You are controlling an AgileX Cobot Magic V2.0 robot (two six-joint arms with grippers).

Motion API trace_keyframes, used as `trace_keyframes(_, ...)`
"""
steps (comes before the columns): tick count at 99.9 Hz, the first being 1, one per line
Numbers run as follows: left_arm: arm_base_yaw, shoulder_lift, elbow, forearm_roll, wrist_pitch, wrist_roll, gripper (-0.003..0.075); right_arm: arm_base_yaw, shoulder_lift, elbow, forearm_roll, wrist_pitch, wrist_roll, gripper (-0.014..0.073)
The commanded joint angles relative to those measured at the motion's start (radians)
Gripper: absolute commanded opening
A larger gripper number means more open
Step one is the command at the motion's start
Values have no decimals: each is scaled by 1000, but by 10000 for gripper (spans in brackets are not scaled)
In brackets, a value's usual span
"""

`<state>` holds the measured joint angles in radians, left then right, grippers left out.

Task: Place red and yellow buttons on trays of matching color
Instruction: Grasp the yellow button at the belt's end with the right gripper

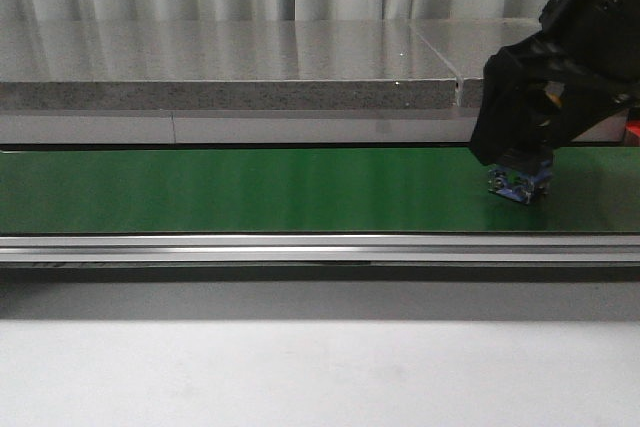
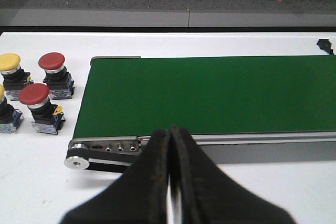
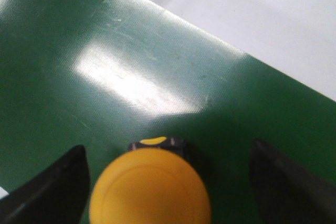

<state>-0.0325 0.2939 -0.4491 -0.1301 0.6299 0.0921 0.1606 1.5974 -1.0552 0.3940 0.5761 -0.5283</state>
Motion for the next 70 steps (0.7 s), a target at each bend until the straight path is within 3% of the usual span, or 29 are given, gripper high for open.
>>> trace_keyframes(1,-9,8,-27,-13,-69,-9,-19,-2,-37,-24,19,-36,-7,419)
trace_keyframes(14,-9,8,-27,-13,-69,-9,-19,-3,-40,-29,19,-4,-4,92)
trace_keyframes(20,-9,8,-27,-13,-69,-9,-19,-5,-46,-30,19,2,-3,28)
trace_keyframes(44,-9,8,-27,-13,-69,-9,-19,-68,-147,-31,19,4,13,17)
trace_keyframes(70,-9,8,-27,-13,-69,-9,-19,-396,-248,-31,19,24,49,17)
